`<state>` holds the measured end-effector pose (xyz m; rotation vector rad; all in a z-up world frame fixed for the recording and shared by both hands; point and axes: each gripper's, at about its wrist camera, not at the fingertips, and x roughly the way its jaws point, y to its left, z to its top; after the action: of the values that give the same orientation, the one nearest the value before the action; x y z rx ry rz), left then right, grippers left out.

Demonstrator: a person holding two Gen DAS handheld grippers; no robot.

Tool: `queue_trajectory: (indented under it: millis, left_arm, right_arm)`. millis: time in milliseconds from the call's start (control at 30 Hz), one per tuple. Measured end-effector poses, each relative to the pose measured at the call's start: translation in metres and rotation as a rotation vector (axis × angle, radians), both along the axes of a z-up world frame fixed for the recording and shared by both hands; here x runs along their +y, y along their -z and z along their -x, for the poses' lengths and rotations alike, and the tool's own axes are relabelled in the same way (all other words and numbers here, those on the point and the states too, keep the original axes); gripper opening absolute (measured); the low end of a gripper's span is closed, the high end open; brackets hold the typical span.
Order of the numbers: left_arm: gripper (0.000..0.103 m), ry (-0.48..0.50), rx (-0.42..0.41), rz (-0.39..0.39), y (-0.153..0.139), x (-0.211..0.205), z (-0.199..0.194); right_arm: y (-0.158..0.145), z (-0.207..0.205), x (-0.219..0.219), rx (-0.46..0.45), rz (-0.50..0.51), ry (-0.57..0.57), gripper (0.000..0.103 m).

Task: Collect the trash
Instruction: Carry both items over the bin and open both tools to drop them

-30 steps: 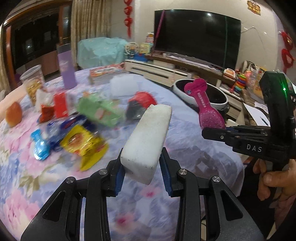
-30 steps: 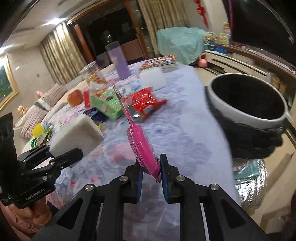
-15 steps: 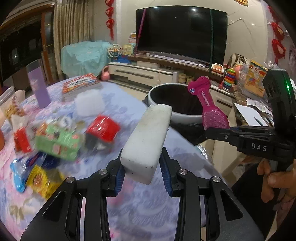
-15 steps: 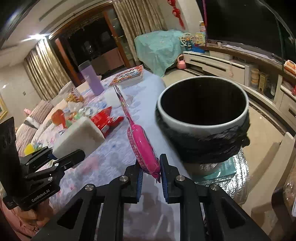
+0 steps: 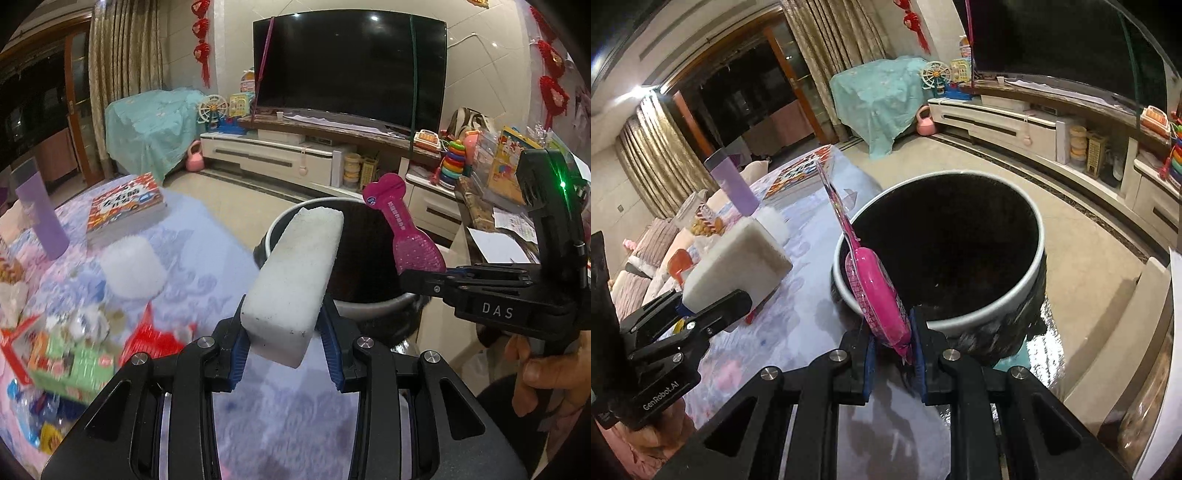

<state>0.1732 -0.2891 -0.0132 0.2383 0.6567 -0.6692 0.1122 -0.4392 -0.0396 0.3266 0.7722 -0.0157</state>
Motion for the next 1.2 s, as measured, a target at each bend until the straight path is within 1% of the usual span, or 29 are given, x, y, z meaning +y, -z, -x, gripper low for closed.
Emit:
queue_trajectory:
  millis: [133, 200, 433, 600, 800, 867, 900, 933, 967, 1000, 1033, 1067, 1100, 1200]
  left_arm:
    - [0.034, 0.011, 0.023, 0.002, 0.0, -0.015, -0.015]
    - [0.034, 0.015, 0.021, -0.003, 0.0, -0.024, -0.02]
    - [0.034, 0.039, 0.042, -0.015, 0.003, -0.051, -0.037]
    - [0.035, 0.045, 0.06, -0.02, 0.006, -0.06, -0.046]
    - [0.036, 0.041, 0.097, -0.029, 0.014, -0.065, -0.056]
    - [0.041, 0.042, 0.107, -0.029, 0.016, -0.066, -0.059]
    - [0.05, 0.039, 0.113, -0.029, 0.018, -0.066, -0.06]
    - [0.062, 0.034, 0.118, -0.03, 0.018, -0.066, -0.061]
    - [0.066, 0.029, 0.118, -0.028, 0.018, -0.066, -0.061]
    - [0.07, 0.021, 0.116, -0.024, 0.018, -0.064, -0.062]
    - [0.072, 0.014, 0.116, -0.02, 0.017, -0.062, -0.061]
    - [0.073, 0.011, 0.117, -0.017, 0.017, -0.06, -0.061]
    - [0.074, 0.007, 0.119, -0.014, 0.017, -0.058, -0.061]
    - [0.079, -0.018, 0.126, -0.008, 0.019, -0.046, -0.058]
  right_arm:
    - [-0.002, -0.014, -0.013, 0.012, 0.012, 0.008, 0.017]
    - [-0.003, -0.021, -0.018, 0.02, 0.022, 0.012, 0.017]
    - [0.004, -0.035, -0.037, 0.058, 0.009, 0.028, 0.017]
    - [0.009, -0.045, -0.048, 0.076, -0.034, 0.019, 0.017]
    - [0.012, -0.053, -0.052, 0.097, -0.023, 0.025, 0.017]
    - [0.013, -0.055, -0.052, 0.105, -0.013, 0.027, 0.018]
    - [0.013, -0.056, -0.051, 0.107, -0.011, 0.025, 0.021]
    - [0.012, -0.057, -0.052, 0.109, -0.013, 0.024, 0.021]
    - [0.012, -0.057, -0.052, 0.108, -0.013, 0.028, 0.023]
    - [0.011, -0.057, -0.052, 0.112, -0.009, 0.032, 0.028]
    - [0.011, -0.059, -0.053, 0.115, -0.009, 0.033, 0.034]
    - [0.01, -0.058, -0.053, 0.112, -0.011, 0.038, 0.047]
    - [0.008, -0.056, -0.053, 0.104, -0.014, 0.04, 0.051]
    - [0.005, -0.053, -0.053, 0.091, -0.011, 0.054, 0.056]
